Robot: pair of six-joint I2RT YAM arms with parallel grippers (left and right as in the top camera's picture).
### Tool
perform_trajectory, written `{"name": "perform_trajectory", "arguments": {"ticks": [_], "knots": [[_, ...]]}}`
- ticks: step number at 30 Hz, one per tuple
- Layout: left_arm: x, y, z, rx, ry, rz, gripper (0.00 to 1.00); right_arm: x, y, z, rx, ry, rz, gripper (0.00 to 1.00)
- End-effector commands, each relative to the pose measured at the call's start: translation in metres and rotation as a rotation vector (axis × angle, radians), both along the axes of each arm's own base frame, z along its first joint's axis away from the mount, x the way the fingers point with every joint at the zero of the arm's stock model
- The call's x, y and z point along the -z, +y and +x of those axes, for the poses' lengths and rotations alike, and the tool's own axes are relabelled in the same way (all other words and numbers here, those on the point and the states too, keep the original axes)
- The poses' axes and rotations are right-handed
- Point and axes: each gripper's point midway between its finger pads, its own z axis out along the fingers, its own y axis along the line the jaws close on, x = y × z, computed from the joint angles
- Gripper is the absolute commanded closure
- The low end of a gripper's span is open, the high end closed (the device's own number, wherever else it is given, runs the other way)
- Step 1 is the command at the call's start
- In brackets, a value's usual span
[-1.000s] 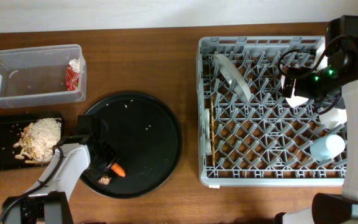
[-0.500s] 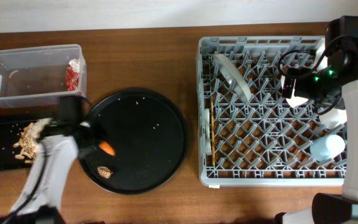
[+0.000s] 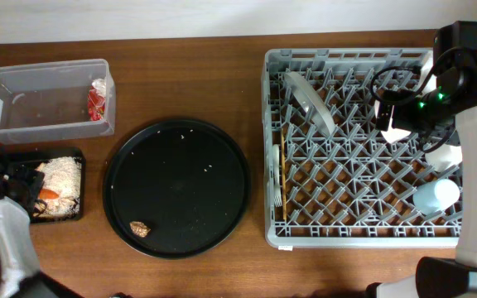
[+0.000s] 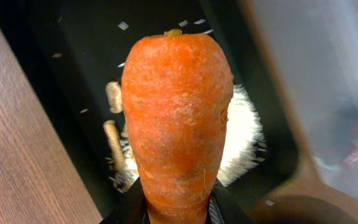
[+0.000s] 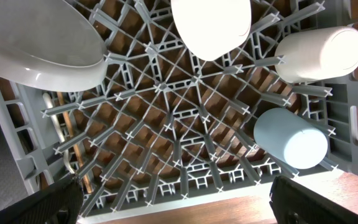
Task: Sort waste into correct bins and load items into the dishwasher rack
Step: 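Grasp the carrot with the left gripper and drop it on the left black tray, then grasp the peanut shell with the left gripper, drop it on the black tray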
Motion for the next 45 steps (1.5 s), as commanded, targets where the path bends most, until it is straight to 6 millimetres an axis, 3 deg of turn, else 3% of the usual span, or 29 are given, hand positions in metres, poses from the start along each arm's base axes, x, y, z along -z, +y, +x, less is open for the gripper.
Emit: {"name": "perform_trajectory", "arguments": {"ticks": [1,7,10,13,14,18,21,22,24,26,29,32,34,38,45], "knots": [[0.032,0.013,-0.005,-0.020,0.067,-0.041,0.95,0.002,0.000,-0.001,0.001,0.006,0.005,0.01],[0.076,0.018,-0.007,-0.029,0.137,-0.102,0.91,0.002,0.000,-0.001,0.001,0.006,0.005,0.01],[0.085,0.015,-0.009,-0.029,0.160,-0.123,0.69,0.002,-0.001,-0.001,0.000,0.006,0.005,0.01],[0.085,0.015,-0.008,-0.027,0.157,-0.124,0.38,0.002,-0.001,-0.001,0.000,0.007,0.005,0.01],[0.083,0.013,-0.005,-0.015,0.142,-0.134,0.33,0.002,0.000,-0.001,0.000,0.008,0.005,0.01],[0.052,0.015,0.006,0.006,0.107,-0.138,0.27,0.002,0.000,-0.002,0.000,0.009,0.005,0.01],[-0.007,0.010,0.021,0.047,0.043,-0.109,0.25,0.002,0.000,-0.002,0.000,0.010,0.005,0.01],[-0.028,-0.003,0.027,0.083,0.015,-0.106,0.25,0.002,0.000,-0.002,0.000,0.009,0.005,0.01],[-0.049,-0.042,0.033,0.204,0.001,-0.124,0.25,0.002,0.000,-0.002,0.000,0.009,0.005,0.01],[-0.050,-0.078,0.029,0.297,0.057,-0.152,0.24,0.002,0.000,-0.002,0.000,0.010,0.005,0.01],[-0.029,-0.149,0.007,0.475,0.250,-0.254,0.16,0.002,0.000,-0.002,0.000,0.009,0.005,0.01],[0.004,-0.195,-0.015,0.598,0.387,-0.307,0.14,0.002,0.000,-0.002,0.000,0.010,0.006,0.01],[0.028,-0.215,-0.036,0.612,0.465,-0.343,0.14,0.002,0.000,-0.002,0.000,0.011,0.005,0.01],[0.058,-0.234,-0.067,0.624,0.557,-0.387,0.14,0.002,0.000,-0.002,0.000,0.010,0.005,0.01],[0.085,-0.235,-0.070,0.611,0.530,-0.369,0.15,0.002,0.000,-0.002,0.000,0.011,0.005,0.01]]}}
